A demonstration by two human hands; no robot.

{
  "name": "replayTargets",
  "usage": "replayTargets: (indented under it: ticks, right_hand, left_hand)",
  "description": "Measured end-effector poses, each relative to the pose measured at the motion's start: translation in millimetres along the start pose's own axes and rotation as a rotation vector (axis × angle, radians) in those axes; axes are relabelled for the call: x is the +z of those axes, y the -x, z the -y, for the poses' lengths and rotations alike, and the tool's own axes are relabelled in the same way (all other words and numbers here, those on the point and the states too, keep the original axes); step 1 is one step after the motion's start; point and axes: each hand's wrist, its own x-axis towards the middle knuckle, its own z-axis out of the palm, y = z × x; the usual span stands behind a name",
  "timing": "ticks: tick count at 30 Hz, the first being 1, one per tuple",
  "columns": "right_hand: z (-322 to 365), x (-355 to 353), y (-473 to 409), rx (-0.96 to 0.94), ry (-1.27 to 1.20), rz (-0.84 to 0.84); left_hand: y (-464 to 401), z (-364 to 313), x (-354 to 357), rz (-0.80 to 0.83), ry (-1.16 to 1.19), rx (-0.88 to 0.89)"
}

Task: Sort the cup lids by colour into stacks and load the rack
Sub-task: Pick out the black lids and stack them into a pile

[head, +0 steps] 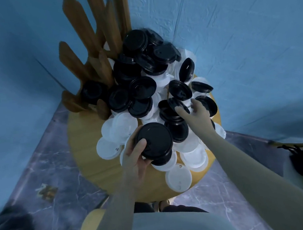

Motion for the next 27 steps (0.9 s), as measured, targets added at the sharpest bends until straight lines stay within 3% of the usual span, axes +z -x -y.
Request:
replayTargets:
  ticks: [6, 14, 20, 27]
  right_hand:
    - [5.8, 13.1, -17.3, 0.131, 0.034, 0.031]
    - [-0.7, 8.9, -9.7, 0.07, -0.08, -0.011]
    - [5.3, 3.1, 9.8, -0.059, -0.102, -0.032]
    - [12.2, -11.3, 47.8, -0.379, -0.106, -0.026]
  left_hand:
    - [-7.7, -16.7, -0.9, -0.002, -0.022, 0.014]
    - [-19.9, -25.9, -1.1, 0.019, -0.101, 0.003]
    - [-25.5, -21.2, 7.4, -0.007, -0.107, -0.009]
    - [-26.8, -13.6, 16.9, -0.021, -0.102, 0.004]
